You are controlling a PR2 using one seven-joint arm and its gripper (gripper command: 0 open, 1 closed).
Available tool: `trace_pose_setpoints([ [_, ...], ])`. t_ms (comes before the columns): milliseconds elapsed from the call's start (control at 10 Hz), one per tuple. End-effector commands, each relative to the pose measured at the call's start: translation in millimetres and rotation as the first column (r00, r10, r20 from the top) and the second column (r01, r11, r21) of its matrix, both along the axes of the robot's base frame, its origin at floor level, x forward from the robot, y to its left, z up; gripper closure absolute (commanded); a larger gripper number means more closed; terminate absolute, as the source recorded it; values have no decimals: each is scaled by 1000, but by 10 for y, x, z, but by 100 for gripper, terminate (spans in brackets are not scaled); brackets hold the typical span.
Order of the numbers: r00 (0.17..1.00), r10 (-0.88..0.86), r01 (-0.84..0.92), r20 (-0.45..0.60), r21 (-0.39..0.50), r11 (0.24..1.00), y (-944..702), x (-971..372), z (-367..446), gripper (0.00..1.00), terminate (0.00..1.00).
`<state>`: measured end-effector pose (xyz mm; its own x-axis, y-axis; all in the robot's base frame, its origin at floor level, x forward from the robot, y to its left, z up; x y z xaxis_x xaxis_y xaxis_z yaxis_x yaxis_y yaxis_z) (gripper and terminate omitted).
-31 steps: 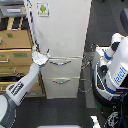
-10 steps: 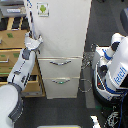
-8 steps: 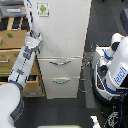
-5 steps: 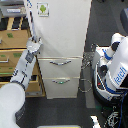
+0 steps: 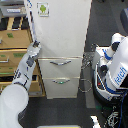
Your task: Opening the fridge
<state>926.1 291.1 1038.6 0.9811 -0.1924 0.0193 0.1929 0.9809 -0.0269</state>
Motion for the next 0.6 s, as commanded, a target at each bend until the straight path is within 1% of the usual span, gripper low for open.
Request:
trace_pose_setpoints([
  [100,1000,-16,16,-13,4,1000,-31,-9,-79,100,0],
  [300,998,-61,61,19,-2,998,-86,-182,97,100,0],
  [400,975,-203,207,89,-33,978,-290,-735,534,100,0],
  [500,954,-273,278,121,-23,960,-378,-1094,741,100,0],
  [600,900,-396,405,184,-14,914,-495,-2019,1231,100,0],
])
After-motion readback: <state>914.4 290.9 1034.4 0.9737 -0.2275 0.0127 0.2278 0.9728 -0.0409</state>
